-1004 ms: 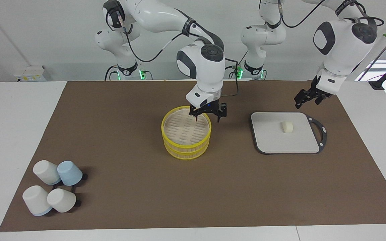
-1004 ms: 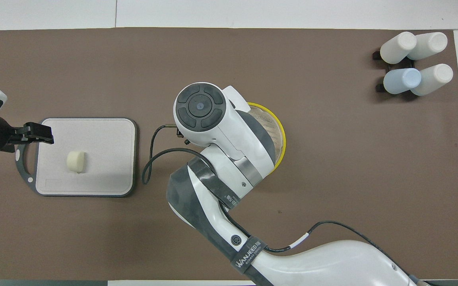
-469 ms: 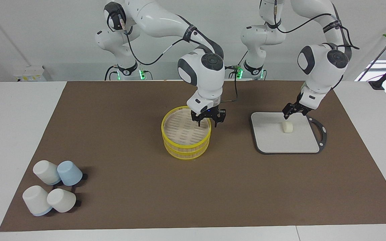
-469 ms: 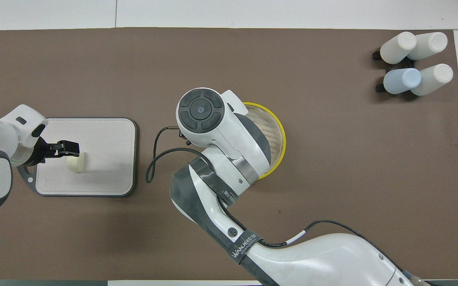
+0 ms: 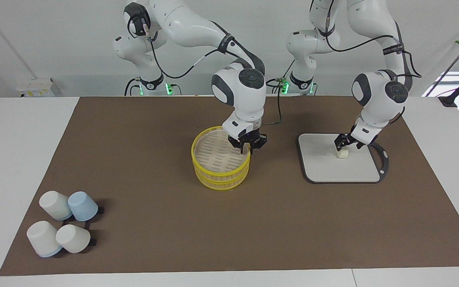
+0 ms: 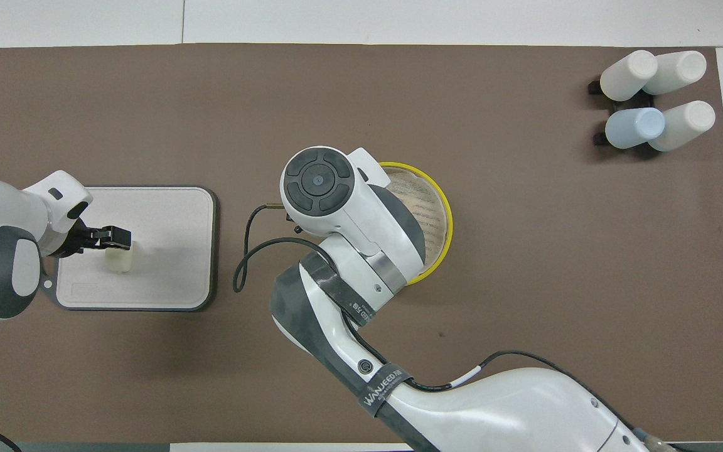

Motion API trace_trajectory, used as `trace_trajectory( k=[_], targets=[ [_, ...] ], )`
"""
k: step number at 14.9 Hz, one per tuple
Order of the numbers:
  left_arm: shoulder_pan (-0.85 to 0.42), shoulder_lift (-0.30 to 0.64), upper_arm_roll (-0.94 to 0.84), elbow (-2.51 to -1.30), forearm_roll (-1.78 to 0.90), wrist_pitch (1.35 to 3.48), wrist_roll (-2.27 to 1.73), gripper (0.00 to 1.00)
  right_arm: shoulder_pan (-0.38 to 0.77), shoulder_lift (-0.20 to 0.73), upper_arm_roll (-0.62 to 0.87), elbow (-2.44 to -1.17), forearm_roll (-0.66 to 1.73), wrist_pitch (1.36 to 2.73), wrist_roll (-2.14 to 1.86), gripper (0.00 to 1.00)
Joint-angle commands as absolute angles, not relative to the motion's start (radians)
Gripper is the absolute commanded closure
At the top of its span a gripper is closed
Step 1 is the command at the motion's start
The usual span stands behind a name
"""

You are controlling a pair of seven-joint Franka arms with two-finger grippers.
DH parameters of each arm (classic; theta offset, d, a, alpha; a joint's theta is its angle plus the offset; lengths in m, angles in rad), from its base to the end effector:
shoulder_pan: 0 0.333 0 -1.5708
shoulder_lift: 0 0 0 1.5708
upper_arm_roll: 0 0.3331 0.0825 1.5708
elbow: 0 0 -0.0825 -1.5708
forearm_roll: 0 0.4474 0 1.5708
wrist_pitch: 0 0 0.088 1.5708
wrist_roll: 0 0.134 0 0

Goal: Place bun in steamer
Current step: 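Grasp the bun with the left gripper while the right gripper grips the lid, then lift the lid with the right gripper while the left gripper lifts the bun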

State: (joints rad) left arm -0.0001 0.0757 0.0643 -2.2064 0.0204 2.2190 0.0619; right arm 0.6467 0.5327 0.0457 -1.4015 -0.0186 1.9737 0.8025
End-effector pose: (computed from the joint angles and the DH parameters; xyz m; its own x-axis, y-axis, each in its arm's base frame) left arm 0.5783 0.0384 0.2902 0.9979 -0.0100 -0.0642 -0.0111 -0.9998 -0.0164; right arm 0.6058 0.4929 0.3660 0.9936 -0.1101 0.0236 -0.1093 -0.9935 -0.0328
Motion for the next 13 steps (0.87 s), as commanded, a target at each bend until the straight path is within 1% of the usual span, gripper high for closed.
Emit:
trace_trajectory(
  k=[1, 5, 6, 7, 8, 9, 10, 13],
  targets=[
    [0.009, 0.112, 0.063, -2.215, 0.038, 2.264, 0.084, 0.09, 0.637, 0.520, 0.041, -1.332, -0.031, 1.849, 0.812, 1.00],
    [-0.005, 0.121, 0.060, -2.214, 0.038, 2.260, 0.066, 0.09, 0.583, 0.511, 0.041, -1.174, 0.020, 1.689, 0.694, 1.00],
    [-0.006, 0.121, 0.060, -2.215, 0.038, 2.261, 0.048, 0.09, 0.557, 0.494, 0.035, -1.164, 0.032, 1.671, 0.646, 1.00],
    [-0.008, 0.121, 0.060, -2.217, 0.038, 2.260, 0.048, 0.15, 0.505, 0.468, 0.034, -1.166, 0.037, 1.660, 0.561, 1.00],
    [-0.006, 0.120, 0.060, -2.217, 0.038, 2.258, 0.048, 0.24, 0.459, 0.457, 0.034, -1.167, 0.037, 1.655, 0.490, 1.00],
    [-0.008, 0.120, 0.060, -2.218, 0.038, 2.252, 0.048, 0.39, 0.399, 0.442, 0.032, -1.169, 0.026, 1.638, 0.406, 1.00],
    [-0.008, 0.118, 0.060, -2.218, 0.038, 2.237, 0.048, 0.48, 0.368, 0.439, 0.029, -1.167, 0.018, 1.629, 0.337, 1.00],
    [-0.008, 0.112, 0.060, -2.220, 0.038, 2.198, 0.048, 0.68, 0.281, 0.427, 0.018, -1.173, -0.037, 1.618, 0.236, 1.00]
  ],
)
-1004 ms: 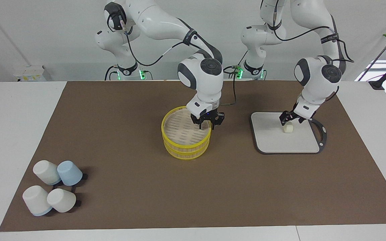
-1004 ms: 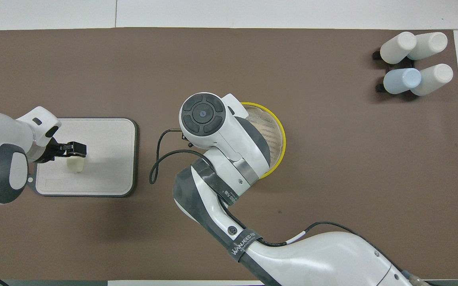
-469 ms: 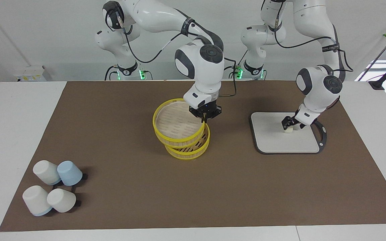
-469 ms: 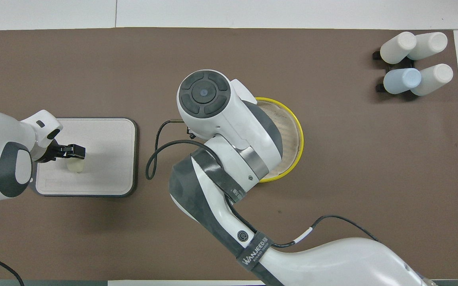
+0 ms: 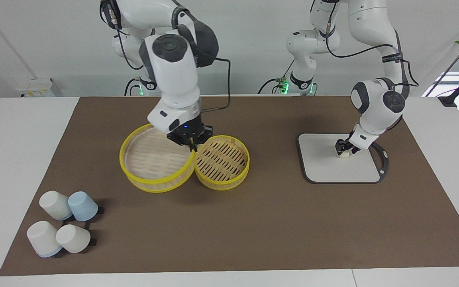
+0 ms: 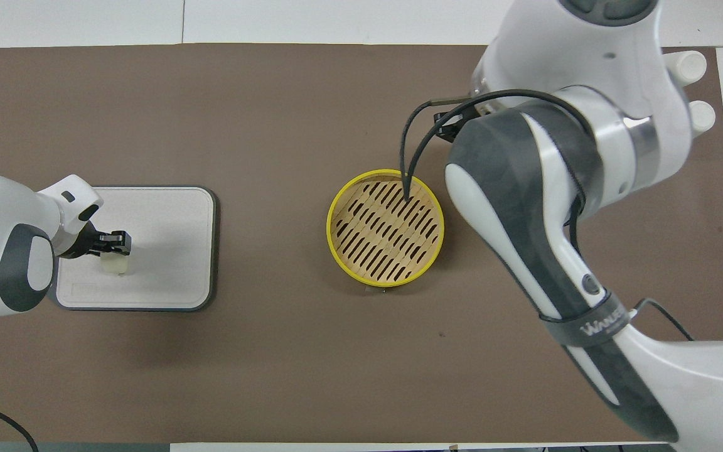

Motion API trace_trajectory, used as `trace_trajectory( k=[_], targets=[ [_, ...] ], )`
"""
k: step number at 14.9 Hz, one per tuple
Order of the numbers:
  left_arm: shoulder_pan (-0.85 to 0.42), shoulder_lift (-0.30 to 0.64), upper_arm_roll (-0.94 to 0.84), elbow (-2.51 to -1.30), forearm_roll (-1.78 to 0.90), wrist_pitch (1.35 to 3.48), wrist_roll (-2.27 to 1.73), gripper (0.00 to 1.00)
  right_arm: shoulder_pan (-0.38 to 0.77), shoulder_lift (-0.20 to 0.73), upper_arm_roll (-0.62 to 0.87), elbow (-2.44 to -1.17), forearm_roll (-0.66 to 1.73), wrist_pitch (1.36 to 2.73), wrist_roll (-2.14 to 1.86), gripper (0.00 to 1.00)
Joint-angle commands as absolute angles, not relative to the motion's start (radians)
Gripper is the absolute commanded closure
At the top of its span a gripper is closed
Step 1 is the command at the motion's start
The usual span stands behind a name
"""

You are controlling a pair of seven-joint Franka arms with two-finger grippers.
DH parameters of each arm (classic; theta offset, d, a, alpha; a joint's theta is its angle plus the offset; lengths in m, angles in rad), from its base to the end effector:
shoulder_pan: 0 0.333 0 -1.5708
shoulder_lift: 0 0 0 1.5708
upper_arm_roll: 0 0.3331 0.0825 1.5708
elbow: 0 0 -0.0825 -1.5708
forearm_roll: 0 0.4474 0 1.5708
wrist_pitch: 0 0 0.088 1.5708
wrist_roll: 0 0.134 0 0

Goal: Place bun in steamer
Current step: 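Lift the lid with the right gripper while the left gripper lifts the bun, then carry the bun over the open steamer with the left gripper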

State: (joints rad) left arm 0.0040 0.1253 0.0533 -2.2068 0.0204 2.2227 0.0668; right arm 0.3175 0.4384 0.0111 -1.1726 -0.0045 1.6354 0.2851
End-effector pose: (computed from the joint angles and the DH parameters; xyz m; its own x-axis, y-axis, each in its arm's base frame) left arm 0.5761 0.0344 0.2616 0.9936 -0.0219 -0.1104 -0.0236 -0.9996 -0.0141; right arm 0.7179 0.2423 0.5322 0.9988 0.0425 0.0234 0.0427 -0.9991 -0.0071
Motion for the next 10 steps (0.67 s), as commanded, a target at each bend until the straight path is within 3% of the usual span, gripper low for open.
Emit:
trace_trajectory(
  k=[1, 3, 10],
  targets=[
    [-0.008, 0.112, 0.060, -2.220, 0.038, 2.195, 0.046, 0.74, 0.246, 0.425, 0.020, -1.181, -0.035, 1.617, 0.210, 1.00],
    [-0.008, 0.118, 0.058, -2.191, 0.037, 2.163, 0.043, 0.75, 0.207, 0.419, 0.020, -1.189, -0.032, 1.609, 0.158, 1.00],
    [-0.190, 0.213, 0.057, -1.812, -0.055, 1.866, -0.314, 0.73, 0.183, 0.397, 0.018, -1.241, -0.041, 1.608, 0.153, 1.00]
  ],
)
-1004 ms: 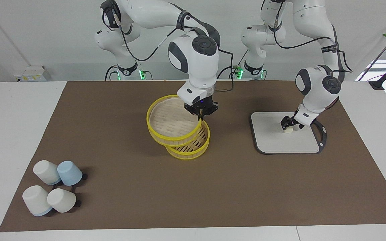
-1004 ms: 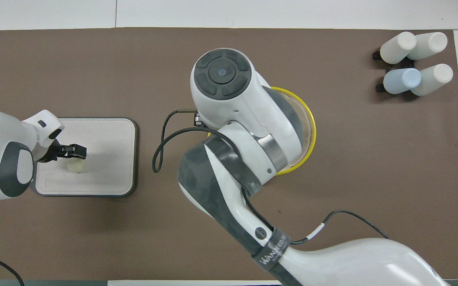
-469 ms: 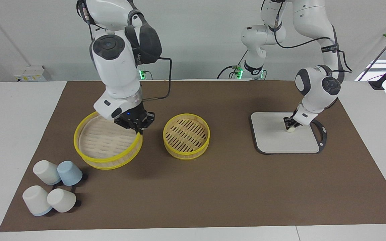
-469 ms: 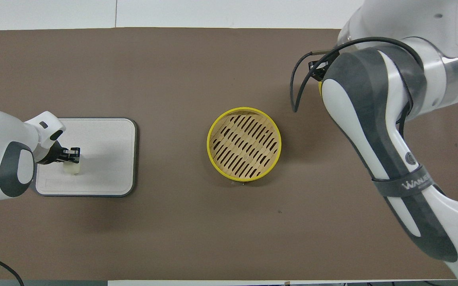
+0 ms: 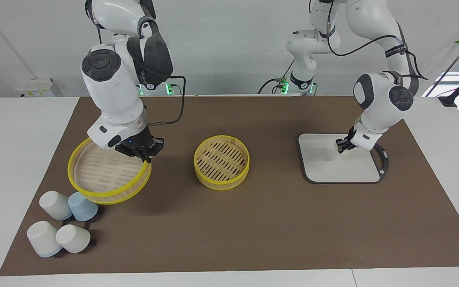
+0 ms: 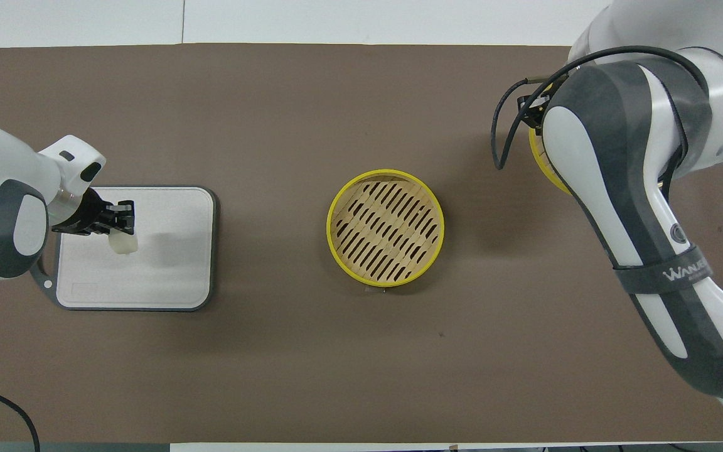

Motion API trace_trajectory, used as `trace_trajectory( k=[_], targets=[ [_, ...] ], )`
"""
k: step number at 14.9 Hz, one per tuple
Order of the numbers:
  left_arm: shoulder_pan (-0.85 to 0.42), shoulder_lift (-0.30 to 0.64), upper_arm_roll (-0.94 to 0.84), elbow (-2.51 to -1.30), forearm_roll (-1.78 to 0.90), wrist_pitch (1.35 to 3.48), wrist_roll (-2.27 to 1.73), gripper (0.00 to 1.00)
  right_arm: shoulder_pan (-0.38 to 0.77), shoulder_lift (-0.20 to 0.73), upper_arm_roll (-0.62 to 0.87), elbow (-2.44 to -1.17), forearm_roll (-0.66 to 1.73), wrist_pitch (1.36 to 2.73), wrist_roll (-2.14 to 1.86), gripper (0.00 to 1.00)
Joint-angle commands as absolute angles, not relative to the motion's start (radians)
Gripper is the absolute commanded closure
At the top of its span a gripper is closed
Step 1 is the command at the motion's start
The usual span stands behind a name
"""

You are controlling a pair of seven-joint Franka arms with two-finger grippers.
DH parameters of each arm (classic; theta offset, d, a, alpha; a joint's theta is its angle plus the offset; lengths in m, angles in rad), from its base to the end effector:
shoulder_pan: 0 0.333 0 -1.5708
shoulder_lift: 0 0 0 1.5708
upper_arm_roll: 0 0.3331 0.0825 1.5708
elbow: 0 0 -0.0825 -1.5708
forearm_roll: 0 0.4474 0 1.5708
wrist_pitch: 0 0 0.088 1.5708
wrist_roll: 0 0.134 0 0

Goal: Place bun in steamer
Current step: 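Carry the bun over the open steamer with the left gripper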

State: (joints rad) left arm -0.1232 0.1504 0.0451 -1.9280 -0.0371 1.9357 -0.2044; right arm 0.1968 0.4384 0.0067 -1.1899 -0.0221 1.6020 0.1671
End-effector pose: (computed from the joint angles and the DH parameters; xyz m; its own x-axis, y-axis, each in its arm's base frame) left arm 0.6284 -0.0532 0.3596 0.9795 0.1403 -0.1444 0.1412 -0.9900 -0.0037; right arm 0.7372 0.1481 0.5200 0.9991 0.0365 -0.0227 0.0370 -0.9990 0.0233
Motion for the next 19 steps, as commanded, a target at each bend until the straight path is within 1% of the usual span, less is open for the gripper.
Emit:
trace_trajectory(
  k=[1, 2, 4, 6, 8, 9, 11, 12, 16, 19],
  targets=[
    [-0.221, 0.227, 0.057, -1.766, -0.070, 1.836, -0.369, 0.73, 0.183, 0.397, 0.017, -1.244, -0.041, 1.611, 0.155, 1.00],
    [-0.251, 0.245, 0.057, -1.726, -0.096, 1.824, -0.411, 0.73, 0.184, 0.397, 0.017, -1.244, -0.041, 1.611, 0.155, 1.00],
    [-0.345, 0.256, 0.058, -1.689, -0.124, 1.831, -0.555, 0.73, 0.184, 0.397, 0.017, -1.246, -0.041, 1.611, 0.158, 1.00],
    [-0.389, 0.285, 0.057, -1.652, -0.153, 1.844, -0.615, 0.73, 0.184, 0.397, 0.017, -1.247, -0.043, 1.623, 0.155, 1.00],
    [-0.486, 0.325, 0.058, -1.588, -0.156, 1.841, -0.690, 0.73, 0.184, 0.394, 0.017, -1.262, -0.044, 1.632, 0.155, 1.00],
    [-0.508, 0.371, 0.058, -1.533, -0.156, 1.836, -0.754, 0.73, 0.183, 0.391, 0.017, -1.266, -0.043, 1.632, 0.153, 1.00],
    [-0.547, 0.507, 0.045, -1.346, -0.160, 1.798, -0.820, 0.73, 0.169, 0.388, 0.017, -1.276, -0.043, 1.635, 0.141, 1.00],
    [-0.566, 0.550, 0.043, -1.303, -0.158, 1.801, -0.866, 0.73, 0.166, 0.387, 0.017, -1.281, -0.043, 1.647, 0.140, 1.00],
    [-0.649, 0.607, 0.043, -1.296, -0.156, 1.853, -0.911, 0.73, 0.147, 0.376, 0.018, -1.308, -0.041, 1.657, 0.135, 1.00],
    [-0.676, 0.626, 0.038, -1.296, -0.163, 1.905, -0.919, 0.73, 0.127, 0.370, 0.018, -1.321, -0.037, 1.677, 0.107, 1.00]
  ],
)
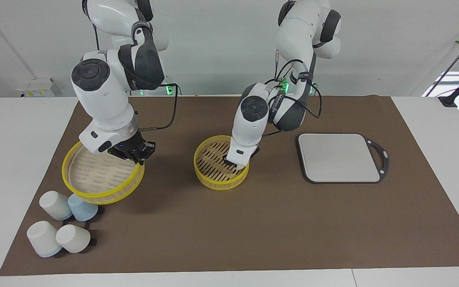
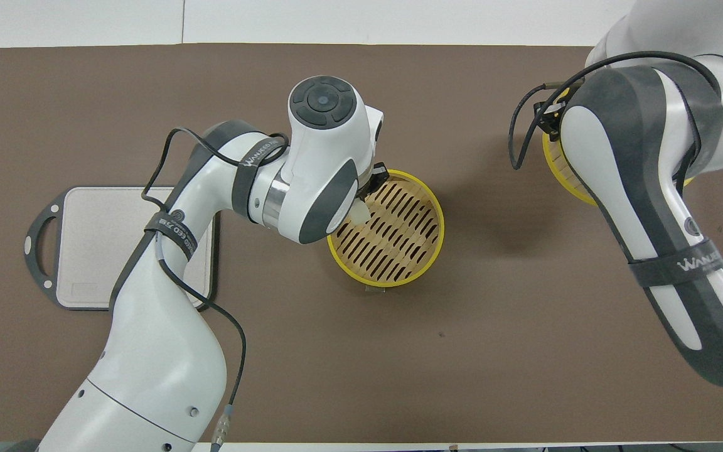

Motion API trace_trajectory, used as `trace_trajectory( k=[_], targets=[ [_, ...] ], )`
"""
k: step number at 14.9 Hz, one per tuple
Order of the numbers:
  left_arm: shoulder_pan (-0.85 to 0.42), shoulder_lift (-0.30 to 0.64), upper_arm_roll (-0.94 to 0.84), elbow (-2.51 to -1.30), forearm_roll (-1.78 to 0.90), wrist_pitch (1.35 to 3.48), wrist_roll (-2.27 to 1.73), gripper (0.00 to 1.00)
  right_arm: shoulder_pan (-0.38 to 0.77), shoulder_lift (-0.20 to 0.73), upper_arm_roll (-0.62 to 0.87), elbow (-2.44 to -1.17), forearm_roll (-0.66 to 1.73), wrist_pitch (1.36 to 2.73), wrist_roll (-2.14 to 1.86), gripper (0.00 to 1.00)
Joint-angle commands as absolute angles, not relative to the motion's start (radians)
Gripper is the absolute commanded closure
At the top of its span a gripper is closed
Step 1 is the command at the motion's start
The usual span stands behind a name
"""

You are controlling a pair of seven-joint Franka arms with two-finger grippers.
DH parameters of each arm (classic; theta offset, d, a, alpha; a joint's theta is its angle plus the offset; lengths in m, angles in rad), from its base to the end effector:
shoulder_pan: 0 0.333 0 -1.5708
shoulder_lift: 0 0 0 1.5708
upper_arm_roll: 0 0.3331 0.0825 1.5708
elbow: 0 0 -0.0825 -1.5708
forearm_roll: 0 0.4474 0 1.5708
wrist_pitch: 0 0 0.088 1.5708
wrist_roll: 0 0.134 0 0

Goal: Place bun in steamer
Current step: 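Carry the bun over the open steamer with the left gripper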

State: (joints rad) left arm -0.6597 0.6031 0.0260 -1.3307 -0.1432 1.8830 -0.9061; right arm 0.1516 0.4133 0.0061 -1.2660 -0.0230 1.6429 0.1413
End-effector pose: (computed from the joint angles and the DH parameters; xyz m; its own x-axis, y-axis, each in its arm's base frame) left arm 0.6225 -0.4799 0.3414 0.9436 0.3061 -0.1261 0.3122 -0.9495 0.0316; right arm 0.7374 0.1135 0.5014 0.9993 0.0176 -0.0332 0.0184 -0.9995 0.0253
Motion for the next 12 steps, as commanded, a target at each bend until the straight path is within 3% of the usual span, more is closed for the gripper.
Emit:
trace_trajectory(
  k=[1, 12],
  targets=[
    [-0.678, 0.626, 0.035, -1.301, -0.173, 1.913, -0.919, 0.73, 0.127, 0.368, 0.018, -1.322, -0.035, 1.674, 0.109, 1.00],
    [-0.736, 0.624, 0.034, -1.373, -0.187, 1.942, -0.916, 0.66, 0.124, 0.356, 0.018, -1.354, -0.026, 1.683, 0.114, 1.00]
  ],
)
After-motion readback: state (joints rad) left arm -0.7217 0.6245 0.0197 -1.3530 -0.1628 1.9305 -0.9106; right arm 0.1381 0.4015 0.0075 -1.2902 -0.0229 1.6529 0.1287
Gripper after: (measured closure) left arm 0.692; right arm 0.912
